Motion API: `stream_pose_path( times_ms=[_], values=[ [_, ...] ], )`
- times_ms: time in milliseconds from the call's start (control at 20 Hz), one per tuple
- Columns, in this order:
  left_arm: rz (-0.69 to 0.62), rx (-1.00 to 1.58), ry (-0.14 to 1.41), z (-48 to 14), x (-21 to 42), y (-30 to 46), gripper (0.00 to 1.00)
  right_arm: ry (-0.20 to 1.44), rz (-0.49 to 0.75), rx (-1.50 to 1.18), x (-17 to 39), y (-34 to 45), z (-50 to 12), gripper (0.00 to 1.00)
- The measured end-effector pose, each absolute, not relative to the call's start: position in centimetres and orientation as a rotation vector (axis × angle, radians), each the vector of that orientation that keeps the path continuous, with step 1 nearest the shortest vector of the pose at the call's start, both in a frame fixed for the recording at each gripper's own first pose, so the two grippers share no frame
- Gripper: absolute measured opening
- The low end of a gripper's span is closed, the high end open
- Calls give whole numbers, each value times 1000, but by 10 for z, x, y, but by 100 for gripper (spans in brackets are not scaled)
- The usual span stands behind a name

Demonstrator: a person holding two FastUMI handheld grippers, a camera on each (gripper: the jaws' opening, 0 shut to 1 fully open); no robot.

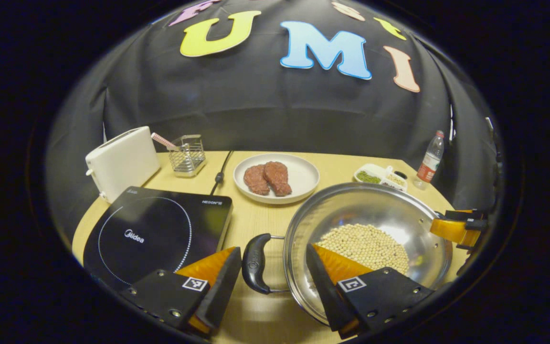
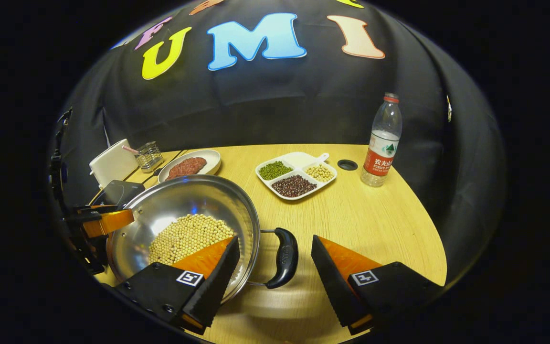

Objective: First push the handle of the pot to place it horizontally, then grasp the pot with both hands and set it on the induction cooktop.

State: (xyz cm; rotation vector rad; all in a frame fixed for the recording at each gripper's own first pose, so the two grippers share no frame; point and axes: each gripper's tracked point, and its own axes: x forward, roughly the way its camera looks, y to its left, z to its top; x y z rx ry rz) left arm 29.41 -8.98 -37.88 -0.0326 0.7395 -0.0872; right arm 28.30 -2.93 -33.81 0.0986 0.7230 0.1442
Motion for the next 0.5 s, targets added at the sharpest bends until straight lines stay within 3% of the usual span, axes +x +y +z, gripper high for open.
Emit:
stream_pose_path(
  times_ms=[250, 500],
  values=[
    [-75, -2, 786, -392, 293, -86, 83, 775, 147, 126, 283, -23, -351, 96],
    [-61, -38, 824, -399, 291, -85, 83, 778, 136, 147, 289, -20, -350, 92]
  ],
)
